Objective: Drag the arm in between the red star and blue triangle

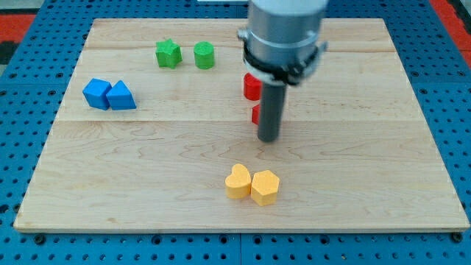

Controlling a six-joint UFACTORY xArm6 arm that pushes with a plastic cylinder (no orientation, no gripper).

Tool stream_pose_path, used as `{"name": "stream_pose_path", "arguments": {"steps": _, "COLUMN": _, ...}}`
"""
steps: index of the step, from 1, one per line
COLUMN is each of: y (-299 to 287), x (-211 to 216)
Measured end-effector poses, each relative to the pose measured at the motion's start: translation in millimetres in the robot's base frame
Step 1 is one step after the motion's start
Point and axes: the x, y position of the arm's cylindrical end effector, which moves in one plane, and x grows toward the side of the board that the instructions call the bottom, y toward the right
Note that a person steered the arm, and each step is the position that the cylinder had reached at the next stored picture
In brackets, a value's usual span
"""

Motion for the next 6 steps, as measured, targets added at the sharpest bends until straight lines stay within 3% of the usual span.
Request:
{"name": "stream_pose_path", "arguments": {"steps": 1, "y": -33, "x": -57}}
{"name": "stream_pose_path", "arguments": {"steps": 3, "y": -75, "x": -10}}
{"name": "stream_pose_path", "arguments": {"steps": 5, "y": -99, "x": -11}}
{"name": "stream_pose_path", "arguments": {"steps": 6, "y": -100, "x": -43}}
